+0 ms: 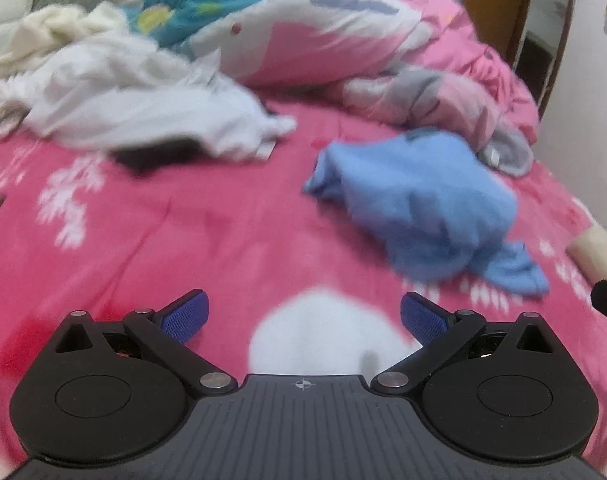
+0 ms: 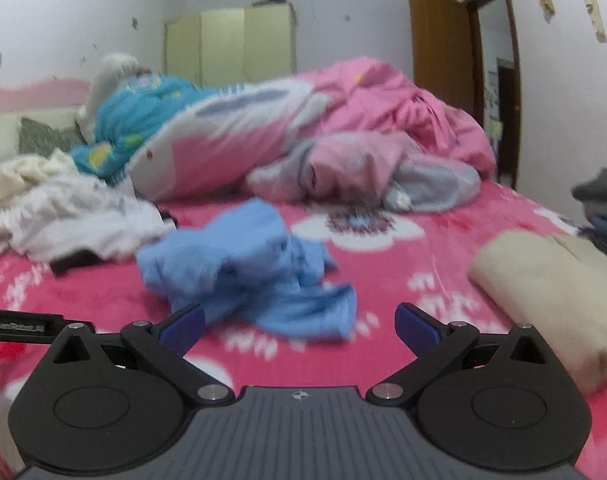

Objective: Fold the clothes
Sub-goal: 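Grasp the blue T-shirt with the right tool while the left tool grasps another edge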

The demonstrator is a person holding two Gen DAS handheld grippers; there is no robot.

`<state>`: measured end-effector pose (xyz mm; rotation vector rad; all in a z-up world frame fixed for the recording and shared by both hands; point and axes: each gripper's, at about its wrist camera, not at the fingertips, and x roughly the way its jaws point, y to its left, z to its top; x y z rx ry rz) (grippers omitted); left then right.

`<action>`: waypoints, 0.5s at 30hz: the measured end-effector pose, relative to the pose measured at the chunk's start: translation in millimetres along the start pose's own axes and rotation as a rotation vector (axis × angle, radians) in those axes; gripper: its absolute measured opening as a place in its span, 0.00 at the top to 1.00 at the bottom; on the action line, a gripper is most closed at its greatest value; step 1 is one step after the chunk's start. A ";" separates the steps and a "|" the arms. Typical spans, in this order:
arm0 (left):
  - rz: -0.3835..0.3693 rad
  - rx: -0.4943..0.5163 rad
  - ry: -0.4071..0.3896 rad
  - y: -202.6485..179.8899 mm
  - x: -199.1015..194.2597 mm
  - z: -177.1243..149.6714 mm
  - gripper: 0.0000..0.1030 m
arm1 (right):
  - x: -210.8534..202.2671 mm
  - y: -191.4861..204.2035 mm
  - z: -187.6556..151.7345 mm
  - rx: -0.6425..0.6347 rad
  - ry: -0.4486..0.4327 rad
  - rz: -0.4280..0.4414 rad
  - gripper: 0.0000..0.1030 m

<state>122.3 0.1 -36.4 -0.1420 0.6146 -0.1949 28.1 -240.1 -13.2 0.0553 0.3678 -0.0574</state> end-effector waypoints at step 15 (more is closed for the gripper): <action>-0.244 0.030 -0.020 -16.0 95.2 50.6 0.12 | 162.2 0.1 92.1 0.114 0.106 0.183 0.05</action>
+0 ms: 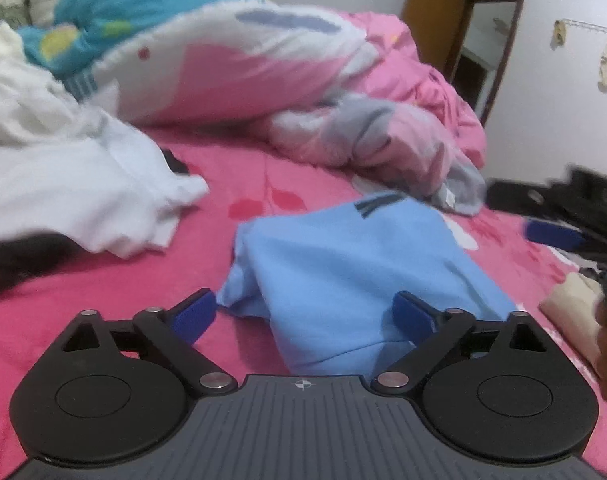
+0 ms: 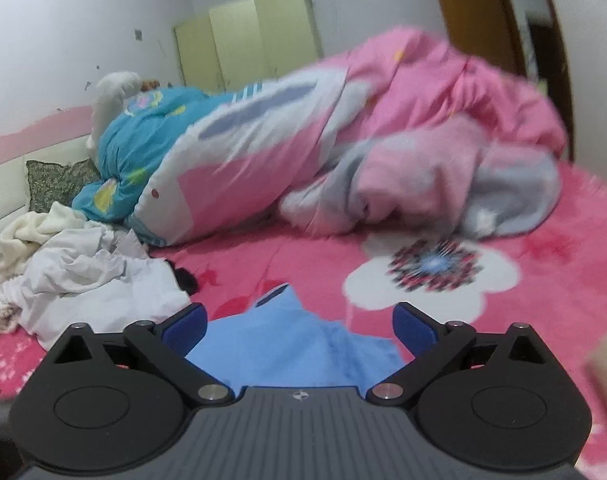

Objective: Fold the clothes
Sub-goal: 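Grasp the blue T-shirt with the right tool while the left tool grasps another edge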

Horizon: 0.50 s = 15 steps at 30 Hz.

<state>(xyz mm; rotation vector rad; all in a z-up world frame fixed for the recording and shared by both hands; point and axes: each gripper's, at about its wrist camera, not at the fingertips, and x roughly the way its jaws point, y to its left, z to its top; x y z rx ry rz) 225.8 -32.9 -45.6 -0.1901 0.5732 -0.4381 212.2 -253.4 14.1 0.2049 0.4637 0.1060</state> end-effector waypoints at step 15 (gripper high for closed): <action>-0.206 -0.054 0.034 4.5 -24.8 -20.6 0.81 | -16.1 -3.9 -25.9 0.129 0.162 0.028 0.95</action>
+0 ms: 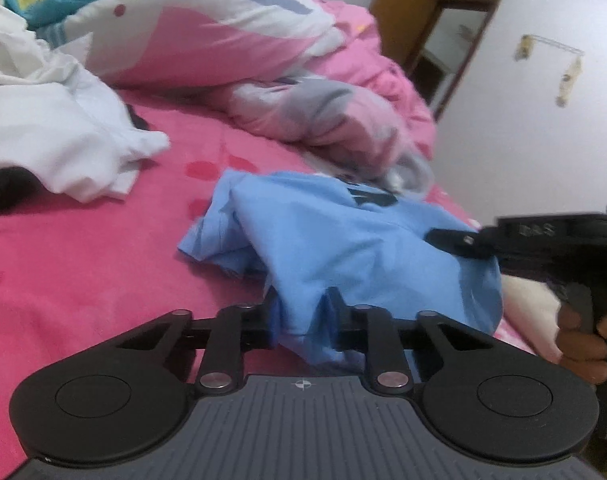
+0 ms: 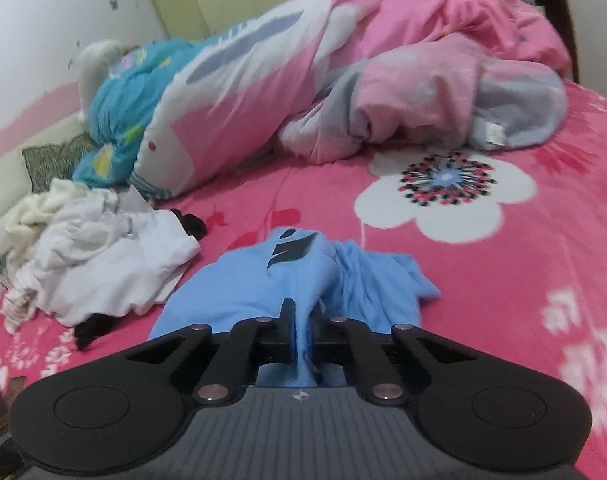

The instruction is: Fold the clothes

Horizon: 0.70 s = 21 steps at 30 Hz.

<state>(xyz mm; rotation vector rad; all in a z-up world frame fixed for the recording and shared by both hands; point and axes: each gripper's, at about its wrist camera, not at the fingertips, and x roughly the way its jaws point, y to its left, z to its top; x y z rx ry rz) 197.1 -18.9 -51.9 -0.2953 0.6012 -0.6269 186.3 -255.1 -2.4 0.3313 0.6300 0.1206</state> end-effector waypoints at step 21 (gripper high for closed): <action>-0.111 0.025 0.108 -50.9 -74.6 -64.4 0.55 | -164.5 -69.9 -123.3 0.276 -0.007 -0.101 0.95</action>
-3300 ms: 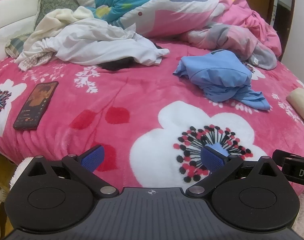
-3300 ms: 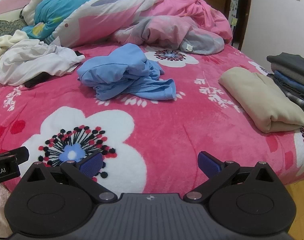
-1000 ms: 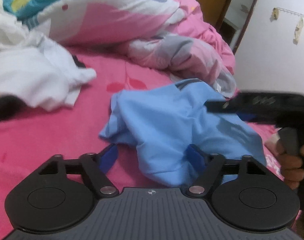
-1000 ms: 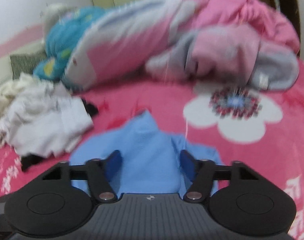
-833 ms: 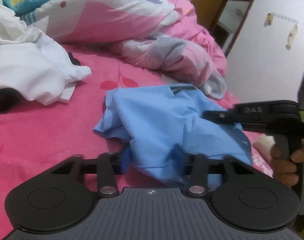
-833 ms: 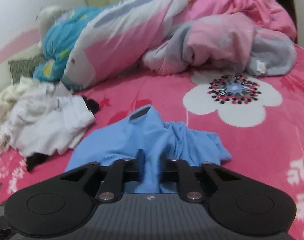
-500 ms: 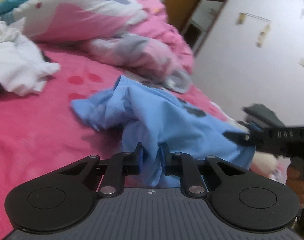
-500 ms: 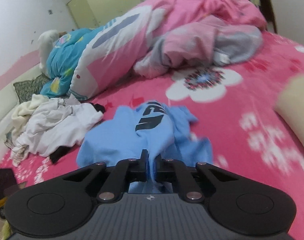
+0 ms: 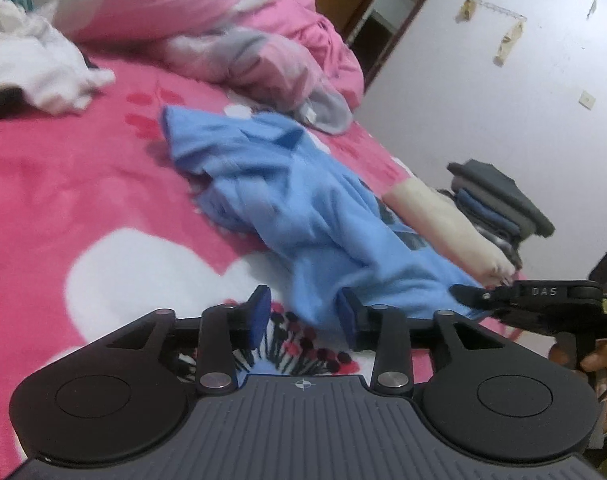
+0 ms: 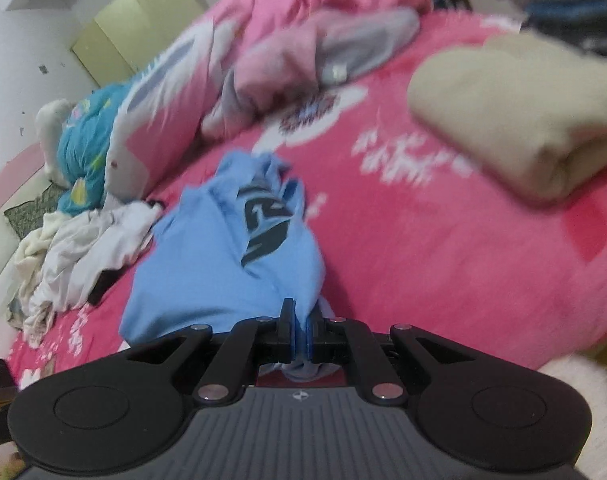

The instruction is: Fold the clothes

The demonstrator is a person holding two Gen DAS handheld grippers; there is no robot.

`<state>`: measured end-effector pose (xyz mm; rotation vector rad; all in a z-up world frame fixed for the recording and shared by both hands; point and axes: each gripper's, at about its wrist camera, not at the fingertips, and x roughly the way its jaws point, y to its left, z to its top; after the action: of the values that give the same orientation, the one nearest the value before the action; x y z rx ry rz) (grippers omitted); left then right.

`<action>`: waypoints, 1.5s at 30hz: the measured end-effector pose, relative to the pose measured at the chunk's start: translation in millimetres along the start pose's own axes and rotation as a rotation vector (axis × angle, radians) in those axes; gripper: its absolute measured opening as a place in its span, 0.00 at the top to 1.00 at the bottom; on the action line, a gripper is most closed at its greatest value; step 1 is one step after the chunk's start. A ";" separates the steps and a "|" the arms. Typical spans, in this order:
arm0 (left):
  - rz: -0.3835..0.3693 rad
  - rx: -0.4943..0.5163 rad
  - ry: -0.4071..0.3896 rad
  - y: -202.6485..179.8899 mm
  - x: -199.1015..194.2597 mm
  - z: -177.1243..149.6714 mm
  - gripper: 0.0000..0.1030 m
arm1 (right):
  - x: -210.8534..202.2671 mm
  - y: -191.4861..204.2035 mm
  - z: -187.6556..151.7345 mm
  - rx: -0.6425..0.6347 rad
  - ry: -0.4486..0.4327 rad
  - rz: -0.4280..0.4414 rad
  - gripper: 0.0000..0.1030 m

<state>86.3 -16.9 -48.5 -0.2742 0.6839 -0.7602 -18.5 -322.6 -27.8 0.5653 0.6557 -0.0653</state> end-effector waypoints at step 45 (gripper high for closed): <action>-0.056 -0.026 0.048 -0.1 12.7 -25.6 0.90 | 183.4 258.1 21.1 -1.415 0.127 0.155 0.39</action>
<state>76.1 -25.7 -73.7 -0.3011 0.7342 -0.8136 199.1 -93.3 0.0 -0.7533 0.6194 0.5541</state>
